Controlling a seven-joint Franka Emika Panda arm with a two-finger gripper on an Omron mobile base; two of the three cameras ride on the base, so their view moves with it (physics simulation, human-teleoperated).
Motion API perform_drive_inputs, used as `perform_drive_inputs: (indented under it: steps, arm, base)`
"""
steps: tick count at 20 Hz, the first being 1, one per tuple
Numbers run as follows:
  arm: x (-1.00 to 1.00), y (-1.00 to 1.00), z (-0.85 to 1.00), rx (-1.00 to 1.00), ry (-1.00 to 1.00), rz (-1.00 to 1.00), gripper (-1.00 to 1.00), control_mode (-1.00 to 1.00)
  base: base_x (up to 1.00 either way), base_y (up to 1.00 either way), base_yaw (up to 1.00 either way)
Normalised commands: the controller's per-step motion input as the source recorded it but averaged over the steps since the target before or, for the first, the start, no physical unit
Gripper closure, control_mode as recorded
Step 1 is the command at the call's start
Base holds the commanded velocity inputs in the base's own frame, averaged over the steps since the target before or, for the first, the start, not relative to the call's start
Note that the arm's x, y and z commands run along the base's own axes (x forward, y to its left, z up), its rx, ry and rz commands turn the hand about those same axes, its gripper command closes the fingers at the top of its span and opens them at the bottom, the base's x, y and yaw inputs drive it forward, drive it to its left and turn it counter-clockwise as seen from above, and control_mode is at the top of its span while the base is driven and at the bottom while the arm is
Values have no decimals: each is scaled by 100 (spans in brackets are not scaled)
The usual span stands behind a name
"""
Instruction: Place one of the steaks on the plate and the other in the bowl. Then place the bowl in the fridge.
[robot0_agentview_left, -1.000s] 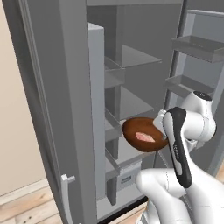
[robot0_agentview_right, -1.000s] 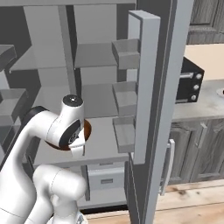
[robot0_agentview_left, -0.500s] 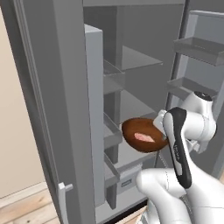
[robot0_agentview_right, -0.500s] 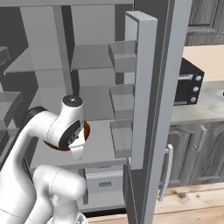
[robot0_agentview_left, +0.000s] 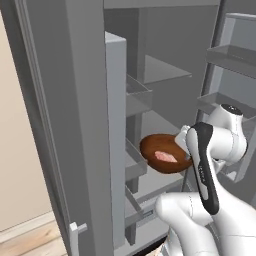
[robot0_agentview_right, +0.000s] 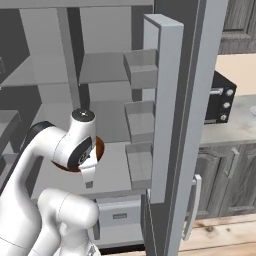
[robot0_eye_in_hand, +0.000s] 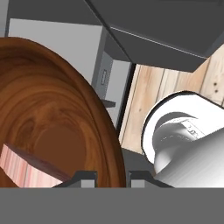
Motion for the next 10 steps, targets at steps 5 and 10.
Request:
perform_drive_inputs:
  steps: [5, 10]
  arm:
    - [0, 0, 0, 0, 0, 0, 100, 100]
    - [0, 0, 0, 0, 0, 0, 100, 100]
  base:
    - [35, -1, 0]
    - [27, -10, 4]
